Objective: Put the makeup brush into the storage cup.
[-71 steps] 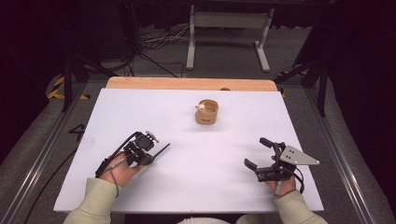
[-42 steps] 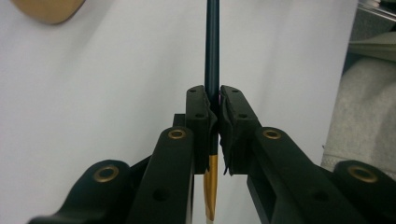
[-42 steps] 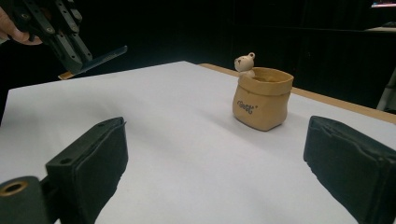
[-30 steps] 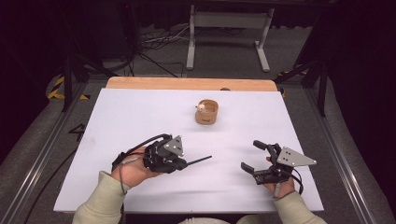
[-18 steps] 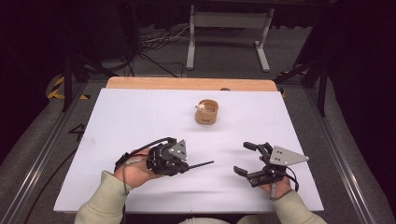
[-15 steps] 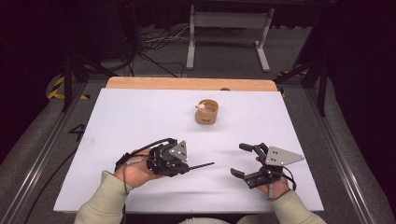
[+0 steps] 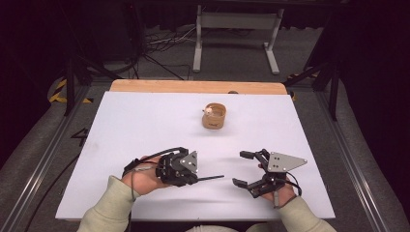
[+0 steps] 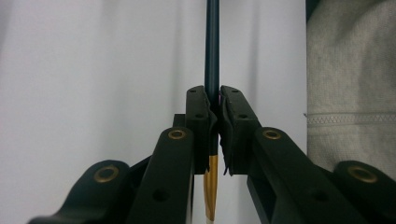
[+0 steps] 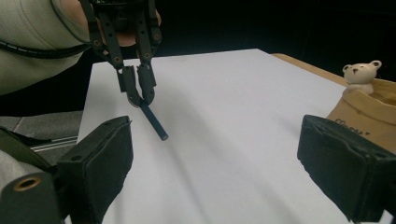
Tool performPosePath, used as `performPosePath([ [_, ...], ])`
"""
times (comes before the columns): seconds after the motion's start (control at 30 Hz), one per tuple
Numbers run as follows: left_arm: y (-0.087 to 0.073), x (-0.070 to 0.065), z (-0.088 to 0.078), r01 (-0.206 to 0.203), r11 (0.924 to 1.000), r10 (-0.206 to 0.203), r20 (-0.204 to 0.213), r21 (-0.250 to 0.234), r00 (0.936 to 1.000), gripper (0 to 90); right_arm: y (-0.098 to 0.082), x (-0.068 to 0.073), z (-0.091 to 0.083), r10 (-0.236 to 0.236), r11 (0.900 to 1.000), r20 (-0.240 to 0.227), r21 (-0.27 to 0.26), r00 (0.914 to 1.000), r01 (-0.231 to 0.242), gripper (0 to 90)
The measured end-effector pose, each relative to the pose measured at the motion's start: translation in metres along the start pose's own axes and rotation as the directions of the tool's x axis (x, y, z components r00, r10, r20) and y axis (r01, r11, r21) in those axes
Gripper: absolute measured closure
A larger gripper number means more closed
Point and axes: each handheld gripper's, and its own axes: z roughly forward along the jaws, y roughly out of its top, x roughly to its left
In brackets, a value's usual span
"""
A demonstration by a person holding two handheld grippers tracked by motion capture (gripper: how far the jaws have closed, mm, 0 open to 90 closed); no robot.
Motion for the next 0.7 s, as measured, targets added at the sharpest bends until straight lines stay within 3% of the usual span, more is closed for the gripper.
performPosePath([
  [0.53, 0.009, 0.003, 0.008, -0.036, 0.9993, 0.036, 0.026, 0.01, 0.999, 82.7, 0.005, 0.003, 0.015, 0.011, 0.997, -0.074, 0.076, 0.9972, -0.006, 14.5],
  [0.7, 0.011, 0.004, 0.011, -0.044, 0.9989, 0.043, 0.032, 0.018, 0.9985, 82.6, 0.008, 0.002, 0.017, 0.015, 0.992, -0.104, 0.129, 0.9944, -0.002, 19.3],
])
